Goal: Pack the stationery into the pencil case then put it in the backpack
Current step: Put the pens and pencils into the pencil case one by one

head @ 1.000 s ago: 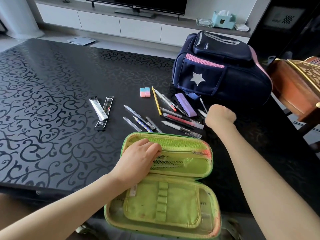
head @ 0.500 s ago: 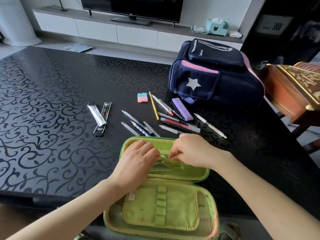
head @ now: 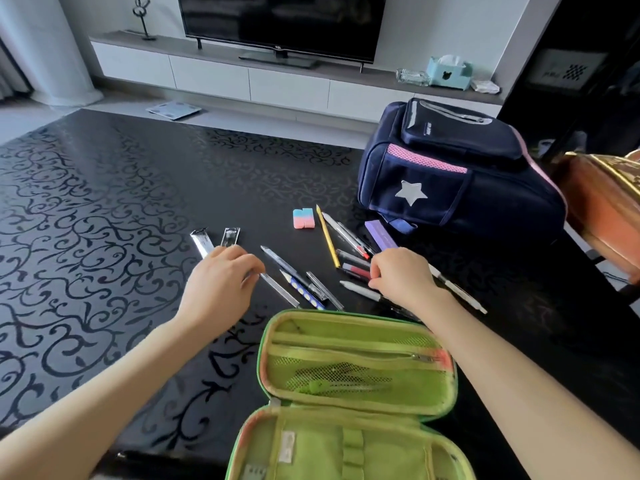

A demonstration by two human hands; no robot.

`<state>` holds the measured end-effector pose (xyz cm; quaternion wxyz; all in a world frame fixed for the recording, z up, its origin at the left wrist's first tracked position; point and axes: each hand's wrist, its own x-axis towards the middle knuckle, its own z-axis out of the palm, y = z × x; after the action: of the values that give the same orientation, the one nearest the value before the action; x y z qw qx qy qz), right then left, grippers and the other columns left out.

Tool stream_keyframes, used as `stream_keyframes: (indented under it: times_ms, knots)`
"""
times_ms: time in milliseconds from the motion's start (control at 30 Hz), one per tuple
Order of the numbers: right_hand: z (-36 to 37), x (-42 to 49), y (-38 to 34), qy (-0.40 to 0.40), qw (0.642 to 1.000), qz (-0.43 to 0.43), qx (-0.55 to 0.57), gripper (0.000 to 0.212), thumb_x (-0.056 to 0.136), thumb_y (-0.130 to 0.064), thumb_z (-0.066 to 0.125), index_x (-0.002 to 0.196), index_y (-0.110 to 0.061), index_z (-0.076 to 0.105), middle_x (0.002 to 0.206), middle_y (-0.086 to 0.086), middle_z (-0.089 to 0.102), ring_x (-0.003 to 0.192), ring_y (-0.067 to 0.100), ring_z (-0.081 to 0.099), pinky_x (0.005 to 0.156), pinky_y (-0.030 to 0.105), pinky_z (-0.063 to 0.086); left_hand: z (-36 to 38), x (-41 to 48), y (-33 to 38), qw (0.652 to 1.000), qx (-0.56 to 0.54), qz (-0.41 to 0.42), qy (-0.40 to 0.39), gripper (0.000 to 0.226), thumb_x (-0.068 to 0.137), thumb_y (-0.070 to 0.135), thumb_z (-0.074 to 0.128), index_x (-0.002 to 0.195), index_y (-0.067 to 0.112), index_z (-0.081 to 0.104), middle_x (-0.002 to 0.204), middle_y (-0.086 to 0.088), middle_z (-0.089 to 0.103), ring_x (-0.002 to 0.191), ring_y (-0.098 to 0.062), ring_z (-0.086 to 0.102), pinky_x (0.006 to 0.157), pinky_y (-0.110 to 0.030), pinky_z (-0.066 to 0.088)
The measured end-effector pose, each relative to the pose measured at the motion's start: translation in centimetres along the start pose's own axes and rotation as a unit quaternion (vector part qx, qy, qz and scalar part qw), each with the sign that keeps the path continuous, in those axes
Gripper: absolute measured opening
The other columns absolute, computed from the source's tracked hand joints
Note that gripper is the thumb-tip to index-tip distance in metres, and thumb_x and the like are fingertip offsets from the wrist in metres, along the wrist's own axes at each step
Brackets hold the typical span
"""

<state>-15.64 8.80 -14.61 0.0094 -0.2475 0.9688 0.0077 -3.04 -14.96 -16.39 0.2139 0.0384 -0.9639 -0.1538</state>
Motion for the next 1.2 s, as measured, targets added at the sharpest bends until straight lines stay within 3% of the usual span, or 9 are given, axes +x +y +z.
stream_keyframes:
  times_ms: [367,500,567,667,733,833,900,1067,1200]
  knots:
    - [-0.1,1.5,-1.1,-0.076,0.994,-0.008,-0.076,0.017,0.084,-0.011,0.053,0.097,-0.013,0.063,0.094,0.003,0.065,0.094,0.027,0.061,0.065,0.029,0.039,2.1,4.6,-1.8,0.993,0.021,0.079,-0.082,0.019,0.082,0.013,0.065,0.1,0.019,0.07,0.097,-0.006,0.065,0.09,-0.032,0.053,0.079,-0.037,0.043]
    - [-1.3,0.0,-0.9,0.031,0.999,-0.002,-0.031,0.015,0.093,-0.023,0.047,0.094,-0.012,0.058,0.092,0.006,0.068,0.086,0.028,0.061,0.063,0.03,0.036,2.5,5.4,0.5,0.995,-0.005,0.072,-0.073,0.018,0.088,0.017,0.057,0.101,0.02,0.069,0.096,-0.005,0.063,0.091,-0.027,0.05,0.081,-0.039,0.045]
    - [-2.5,-1.4,-0.9,0.098,0.984,0.018,0.146,0.014,0.093,-0.022,0.05,0.09,-0.011,0.059,0.083,0.003,0.069,0.076,0.023,0.061,0.062,0.031,0.041,1.7,5.0,2.1,0.995,-0.076,0.021,-0.06,0.016,0.089,0.021,0.057,0.096,0.018,0.07,0.091,-0.002,0.063,0.086,-0.022,0.054,0.08,-0.034,0.045]
    - [-4.4,-4.6,-2.6,0.061,0.824,0.068,0.559,0.009,0.09,-0.008,0.054,0.089,-0.004,0.062,0.079,0.005,0.072,0.072,0.018,0.065,0.066,0.032,0.055,-0.5,3.7,5.2,0.947,-0.265,-0.091,-0.153,0.018,0.089,0.029,0.057,0.093,0.018,0.07,0.079,0.011,0.065,0.074,-0.005,0.059,0.071,-0.015,0.045]
    - [-4.5,-6.4,-4.0,0.028,0.726,0.075,0.683,0.009,0.089,-0.002,0.054,0.092,0.003,0.061,0.08,0.011,0.072,0.074,0.023,0.068,0.069,0.034,0.058,-2.0,2.2,7.3,0.861,-0.429,-0.134,-0.24,0.022,0.091,0.029,0.055,0.097,0.012,0.068,0.082,0.004,0.07,0.073,-0.009,0.064,0.069,-0.021,0.053]
    - [-3.7,-9.3,-5.5,0.034,0.672,0.076,0.736,0.007,0.088,-0.002,0.056,0.092,0.002,0.061,0.081,0.013,0.072,0.075,0.025,0.071,0.072,0.032,0.058,-3.3,-0.6,9.5,0.779,-0.54,-0.157,-0.277,0.022,0.09,0.023,0.054,0.103,0.008,0.064,0.088,-0.007,0.07,0.072,-0.02,0.067,0.062,-0.028,0.056]
    - [-3.0,-11.2,-5.9,0.033,0.674,0.069,0.735,0.006,0.087,-0.003,0.058,0.09,0.001,0.063,0.083,0.013,0.071,0.075,0.022,0.07,0.072,0.031,0.058,-3.6,-2.5,10.0,0.798,-0.523,-0.152,-0.257,0.015,0.09,0.018,0.056,0.101,0.012,0.064,0.08,-0.005,0.071,0.063,-0.018,0.064,0.052,-0.026,0.051]
    - [-1.2,-15.0,-5.0,-0.053,0.773,0.055,0.629,0.007,0.079,-0.012,0.069,0.078,-0.019,0.069,0.076,-0.007,0.068,0.077,0.008,0.062,0.078,0.029,0.051,-3.6,-6.7,8.5,0.895,-0.352,-0.089,-0.26,0.005,0.084,0.02,0.065,0.085,0.023,0.07,0.058,0.007,0.065,0.047,-0.002,0.052,0.05,-0.014,0.039]
    - [0.2,-17.8,-2.8,-0.012,0.882,0.016,0.471,0.009,0.08,-0.018,0.068,0.084,-0.026,0.066,0.085,-0.012,0.067,0.083,0.001,0.06,0.07,0.013,0.046,-4.4,-9.4,5.9,0.966,-0.175,0.035,-0.185,0.02,0.074,0.043,0.063,0.082,0.027,0.073,0.073,0.015,0.067,0.071,0.001,0.058,0.063,-0.013,0.044]
